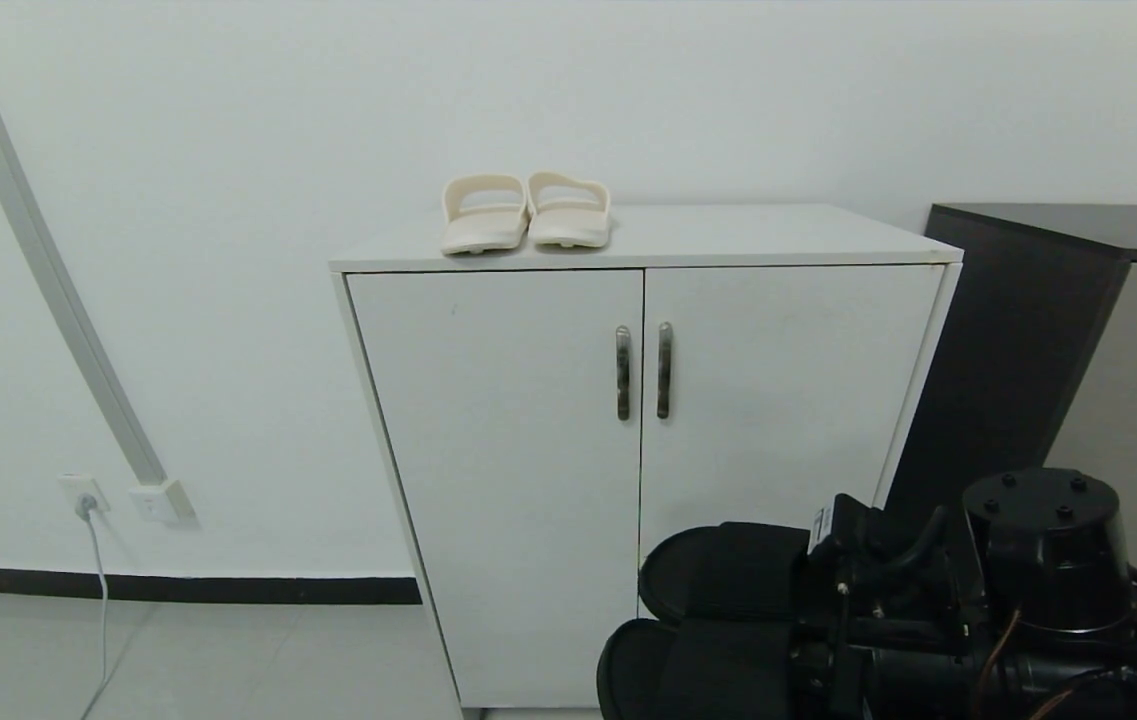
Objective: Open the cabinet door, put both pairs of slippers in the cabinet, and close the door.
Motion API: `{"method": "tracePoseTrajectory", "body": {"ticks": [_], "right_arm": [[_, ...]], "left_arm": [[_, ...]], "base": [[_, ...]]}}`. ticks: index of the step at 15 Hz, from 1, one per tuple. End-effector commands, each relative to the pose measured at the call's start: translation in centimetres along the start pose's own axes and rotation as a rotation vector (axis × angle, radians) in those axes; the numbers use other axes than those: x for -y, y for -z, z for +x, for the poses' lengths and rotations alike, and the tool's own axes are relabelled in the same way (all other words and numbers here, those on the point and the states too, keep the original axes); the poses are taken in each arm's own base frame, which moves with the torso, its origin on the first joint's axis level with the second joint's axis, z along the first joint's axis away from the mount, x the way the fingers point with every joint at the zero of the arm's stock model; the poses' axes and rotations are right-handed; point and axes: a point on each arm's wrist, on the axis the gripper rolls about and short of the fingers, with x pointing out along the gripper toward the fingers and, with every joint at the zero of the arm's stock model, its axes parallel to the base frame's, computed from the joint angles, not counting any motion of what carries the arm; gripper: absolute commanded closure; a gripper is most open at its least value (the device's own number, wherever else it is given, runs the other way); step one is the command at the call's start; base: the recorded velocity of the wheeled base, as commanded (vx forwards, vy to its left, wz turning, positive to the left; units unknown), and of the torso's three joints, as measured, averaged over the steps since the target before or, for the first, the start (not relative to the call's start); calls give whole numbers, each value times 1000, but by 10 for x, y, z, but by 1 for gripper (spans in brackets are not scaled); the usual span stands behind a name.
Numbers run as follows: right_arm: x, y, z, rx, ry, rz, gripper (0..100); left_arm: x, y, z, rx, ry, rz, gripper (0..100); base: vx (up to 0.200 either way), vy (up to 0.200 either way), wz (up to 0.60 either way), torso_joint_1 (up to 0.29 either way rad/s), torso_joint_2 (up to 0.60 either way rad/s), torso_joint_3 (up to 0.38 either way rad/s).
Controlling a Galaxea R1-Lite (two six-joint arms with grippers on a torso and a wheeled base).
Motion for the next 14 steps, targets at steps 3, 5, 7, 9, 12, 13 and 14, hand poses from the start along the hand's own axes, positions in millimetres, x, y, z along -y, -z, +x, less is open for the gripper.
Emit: {"method": "tracePoseTrajectory", "body": {"ticks": [3,5,7,9,12,13,14], "right_arm": [[0,0,1,-2,2,2,100],[0,0,1,-2,0,0,100],[0,0,1,0,1,1,100],[0,1,1,-1,2,1,100],[-2,0,2,1,-6,-3,100],[-2,1,2,-1,-5,-3,100],[-1,1,1,-2,-4,2,100]], "left_arm": [[0,-48,2,12,9,-21,0],[1,-76,14,-26,19,-21,0],[6,-96,53,-174,197,8,0],[11,-105,83,-194,325,-13,0],[23,-111,125,-202,466,-39,0],[34,-114,136,-202,541,-75,0],[47,-119,144,-189,612,-125,0]], "base": [[0,0,0,-11,58,58],[0,0,0,0,0,0],[0,0,0,0,0,0],[0,0,0,0,0,0],[0,0,0,0,0,0],[0,0,0,0,0,0],[0,0,0,0,0,0]]}}
